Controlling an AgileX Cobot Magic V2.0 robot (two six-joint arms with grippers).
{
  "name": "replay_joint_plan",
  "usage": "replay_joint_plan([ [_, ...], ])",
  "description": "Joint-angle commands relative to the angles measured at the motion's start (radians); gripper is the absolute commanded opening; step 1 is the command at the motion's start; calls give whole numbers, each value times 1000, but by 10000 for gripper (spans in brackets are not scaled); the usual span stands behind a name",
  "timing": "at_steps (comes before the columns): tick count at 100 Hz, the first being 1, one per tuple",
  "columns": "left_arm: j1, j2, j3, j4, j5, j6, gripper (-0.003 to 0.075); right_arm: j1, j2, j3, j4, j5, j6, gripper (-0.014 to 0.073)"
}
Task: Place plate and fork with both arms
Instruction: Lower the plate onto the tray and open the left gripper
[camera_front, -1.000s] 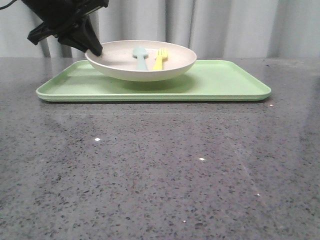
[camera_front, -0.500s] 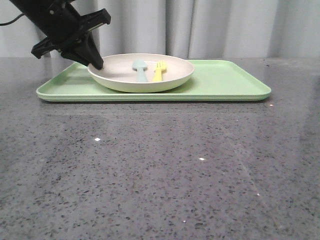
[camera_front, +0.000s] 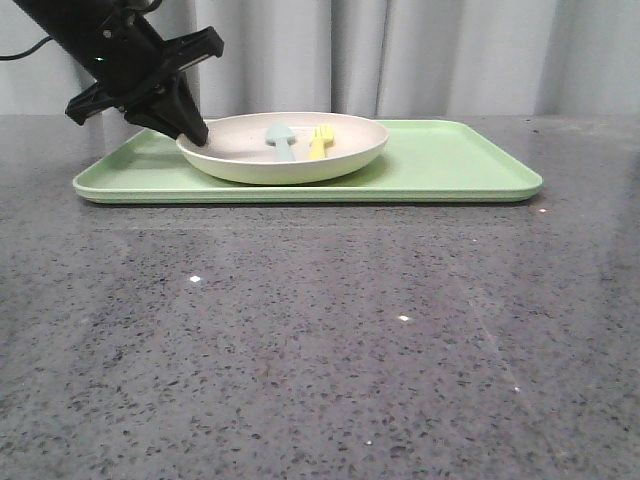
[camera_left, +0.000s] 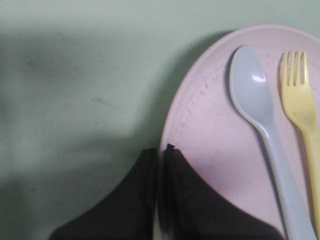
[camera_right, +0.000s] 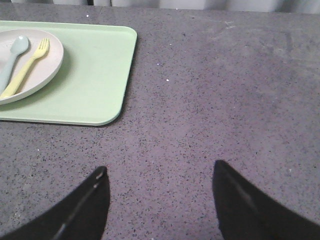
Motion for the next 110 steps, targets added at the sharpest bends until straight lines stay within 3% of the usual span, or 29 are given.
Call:
replay_joint_plan([
  [1,-8,-56,-33,-43,-52,-12,-20,-4,11,-35,-12,-75,-6,458],
  [38,-6,-56,-33,-43,-56,0,5,-4,11,-35,-12,-75,-6,458],
  [76,-4,-56,-48,-43,-58,0,386,-4,11,-35,-12,-75,-6,458],
  [110,28,-115,-94,2,9,0,395,-4,11,-35,-12,-75,-6,458],
])
